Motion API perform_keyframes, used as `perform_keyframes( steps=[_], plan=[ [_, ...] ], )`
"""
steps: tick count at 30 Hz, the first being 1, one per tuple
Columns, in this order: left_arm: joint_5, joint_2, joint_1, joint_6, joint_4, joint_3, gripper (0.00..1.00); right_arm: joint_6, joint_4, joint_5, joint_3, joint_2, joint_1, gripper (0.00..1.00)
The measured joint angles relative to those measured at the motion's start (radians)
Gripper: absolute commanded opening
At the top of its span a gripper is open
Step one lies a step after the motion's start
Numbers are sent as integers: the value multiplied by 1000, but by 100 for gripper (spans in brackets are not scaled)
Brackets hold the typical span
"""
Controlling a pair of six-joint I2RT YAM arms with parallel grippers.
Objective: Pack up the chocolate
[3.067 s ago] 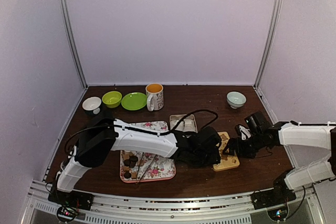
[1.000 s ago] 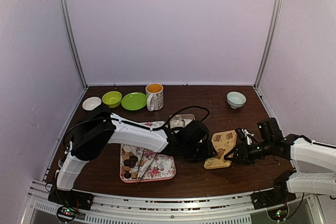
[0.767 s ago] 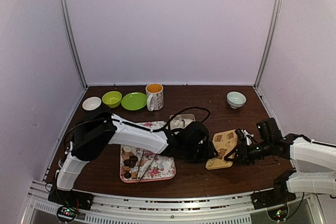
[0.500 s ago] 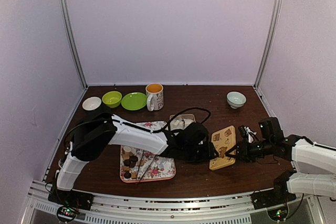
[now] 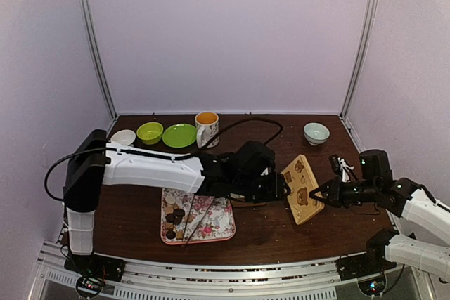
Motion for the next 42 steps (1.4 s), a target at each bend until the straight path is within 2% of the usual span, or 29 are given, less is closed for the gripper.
perform_keyframes(
  steps=[7,16,21,26,36,42],
  plan=[
    [-15,-195,16,53,10,-97,53,22,13,-42,43,-21,0,1],
    [59,-336,124,143,-10,-248,58,179,279,-149,43,-7,22,0],
    [41,-483,165,187,-36,-297,59,274,480,-148,44,127,65,3],
    [16,-556,219,216,-77,-336,59,334,624,-111,74,293,151,1],
    [-19,-552,264,239,-159,-395,58,441,953,0,150,600,253,0],
    [-15,-488,272,237,-153,-401,56,493,1072,48,186,772,288,0]
  ],
)
